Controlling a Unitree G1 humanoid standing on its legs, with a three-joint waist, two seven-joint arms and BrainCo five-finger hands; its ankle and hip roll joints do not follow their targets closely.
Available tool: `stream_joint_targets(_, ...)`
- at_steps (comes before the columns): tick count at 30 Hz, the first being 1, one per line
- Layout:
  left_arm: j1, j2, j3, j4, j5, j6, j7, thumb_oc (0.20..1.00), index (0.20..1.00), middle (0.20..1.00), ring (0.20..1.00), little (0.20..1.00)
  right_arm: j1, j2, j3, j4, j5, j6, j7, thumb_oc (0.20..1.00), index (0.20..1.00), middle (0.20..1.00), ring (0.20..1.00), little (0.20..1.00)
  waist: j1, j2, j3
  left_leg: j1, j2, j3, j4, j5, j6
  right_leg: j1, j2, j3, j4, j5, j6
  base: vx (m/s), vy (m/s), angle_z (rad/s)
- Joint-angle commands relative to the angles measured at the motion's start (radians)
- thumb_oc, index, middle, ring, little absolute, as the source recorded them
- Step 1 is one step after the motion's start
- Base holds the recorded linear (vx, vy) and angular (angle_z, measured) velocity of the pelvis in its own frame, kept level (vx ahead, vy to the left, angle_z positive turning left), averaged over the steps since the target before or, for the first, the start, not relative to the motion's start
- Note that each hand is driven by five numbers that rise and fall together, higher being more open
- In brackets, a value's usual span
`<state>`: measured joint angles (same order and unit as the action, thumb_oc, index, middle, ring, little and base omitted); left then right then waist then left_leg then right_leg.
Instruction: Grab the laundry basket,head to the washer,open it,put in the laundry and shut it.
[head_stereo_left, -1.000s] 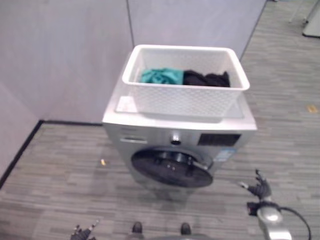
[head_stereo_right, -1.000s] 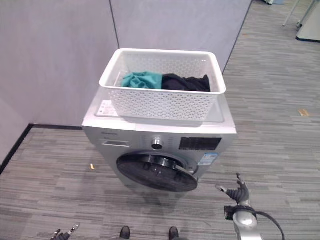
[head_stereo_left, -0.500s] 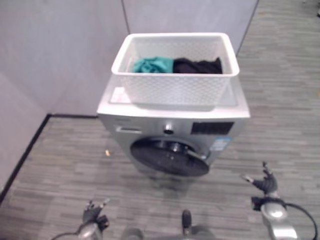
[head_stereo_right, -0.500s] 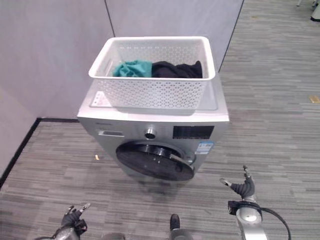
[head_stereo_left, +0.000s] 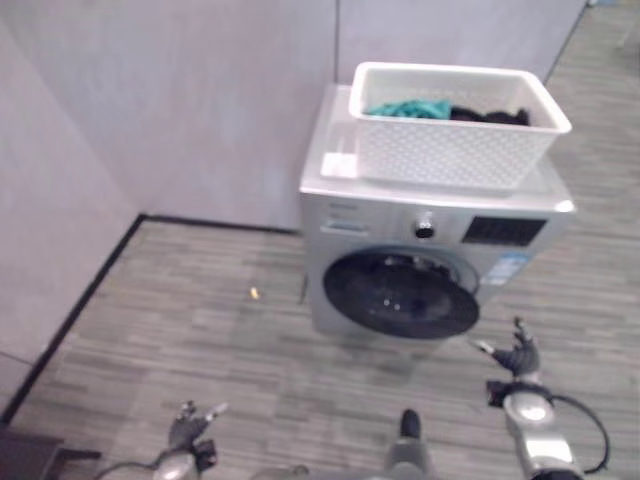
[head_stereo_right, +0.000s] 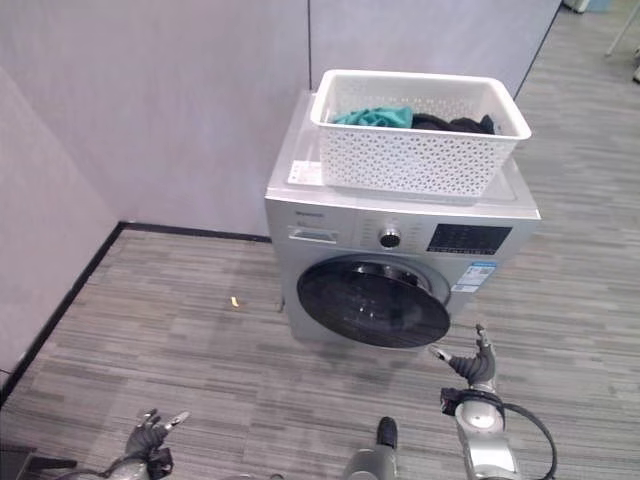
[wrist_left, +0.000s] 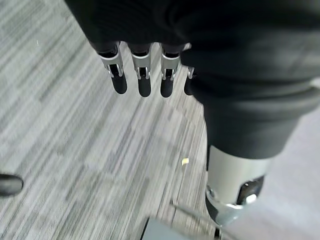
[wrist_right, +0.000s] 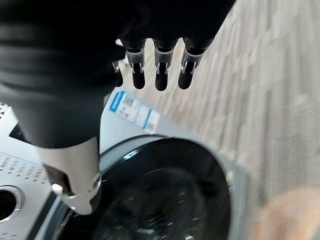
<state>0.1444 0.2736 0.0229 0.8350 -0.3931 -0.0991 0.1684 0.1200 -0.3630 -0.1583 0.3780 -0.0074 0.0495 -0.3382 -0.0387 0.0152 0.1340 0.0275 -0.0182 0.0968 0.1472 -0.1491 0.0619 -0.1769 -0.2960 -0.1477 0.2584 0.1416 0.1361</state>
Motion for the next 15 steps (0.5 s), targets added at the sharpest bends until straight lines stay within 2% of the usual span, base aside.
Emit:
stream_joint_targets(1,-0.042,0.030,0.003,-0.052,0.033,-0.009,-0.016,1.000,1.000,1.000,1.000,1.000,-0.025,-0.074,-0.065,-0.062,-0.087,0.001,-0.059,1.000,1.000,1.000,1.000,1.000,0.027,0.016,-0.015,0.028,0.027,-0.084,-0.073,-0.004,-0.003,0.048,0.047,0.036,0.043,-0.113,0.008,-0.04,-0.034,0.28)
stream_joint_targets(3,-0.033,0.034,0.018,-0.045,0.051,-0.002,-0.029,1.000,1.000,1.000,1.000,1.000,0.002,-0.092,-0.113,-0.074,-0.150,0.015,-0.073,1.000,1.000,1.000,1.000,1.000,0.054,-0.001,-0.047,0.000,0.032,-0.089,-0.074,0.004,-0.005,0.112,0.037,0.044,0.013,-0.148,0.001,-0.04,-0.143,0.15)
stream_joint_targets(5,-0.020,0.033,0.034,-0.047,0.045,0.000,-0.028,1.000,1.000,1.000,1.000,1.000,0.002,-0.099,-0.134,-0.069,-0.198,0.028,-0.104,1.000,1.000,1.000,1.000,1.000,0.077,-0.012,-0.061,-0.015,0.043,-0.073,-0.072,0.007,-0.013,0.143,0.006,0.010,-0.034,-0.128,0.011,-0.04,-0.156,0.08)
stream_joint_targets(6,-0.019,0.033,0.033,-0.048,0.045,0.001,-0.027,1.000,1.000,1.000,1.000,1.000,0.003,-0.098,-0.135,-0.071,-0.200,0.030,-0.104,1.000,1.000,1.000,1.000,1.000,0.078,-0.012,-0.062,-0.015,0.044,-0.072,-0.071,0.007,-0.013,0.145,0.006,0.009,-0.040,-0.124,0.011,-0.04,-0.143,-0.27)
stream_joint_targets(8,0.010,0.029,0.068,-0.035,0.037,0.001,-0.021,1.000,1.000,1.000,1.000,1.000,0.013,-0.118,-0.171,-0.087,-0.258,0.047,-0.123,1.000,1.000,1.000,1.000,1.000,0.094,-0.036,-0.081,-0.027,0.062,-0.051,-0.077,0.011,-0.026,0.179,-0.003,-0.015,-0.138,-0.122,0.020,-0.01,-0.243,-0.50)
stream_joint_targets(10,0.028,0.025,0.078,-0.022,0.036,-0.001,-0.024,1.000,1.000,1.000,1.000,1.000,0.018,-0.136,-0.190,-0.080,-0.271,0.050,-0.124,1.000,1.000,1.000,1.000,1.000,0.104,-0.051,-0.091,-0.021,0.077,-0.035,-0.095,0.023,-0.039,0.200,0.007,-0.027,-0.191,-0.128,0.030,0.03,-0.224,-0.50)
stream_joint_targets(12,0.035,0.022,0.078,-0.020,0.037,-0.002,-0.027,1.000,1.000,1.000,1.000,1.000,0.015,-0.148,-0.193,-0.083,-0.273,0.051,-0.120,1.000,1.000,1.000,1.000,1.000,0.106,-0.054,-0.092,-0.018,0.085,-0.033,-0.105,0.033,-0.047,0.211,0.016,-0.030,-0.216,-0.132,0.030,0.01,-0.146,-0.47)
stream_joint_targets(15,0.033,0.026,0.071,-0.010,0.054,-0.005,-0.037,1.000,1.000,1.000,1.000,1.000,-0.002,-0.214,-0.196,-0.093,-0.296,0.033,-0.106,1.000,1.000,1.000,1.000,1.000,0.113,-0.061,-0.090,-0.021,0.117,-0.038,-0.133,0.069,-0.081,0.245,0.043,-0.049,-0.285,-0.149,0.028,0.00,-0.152,-0.16)
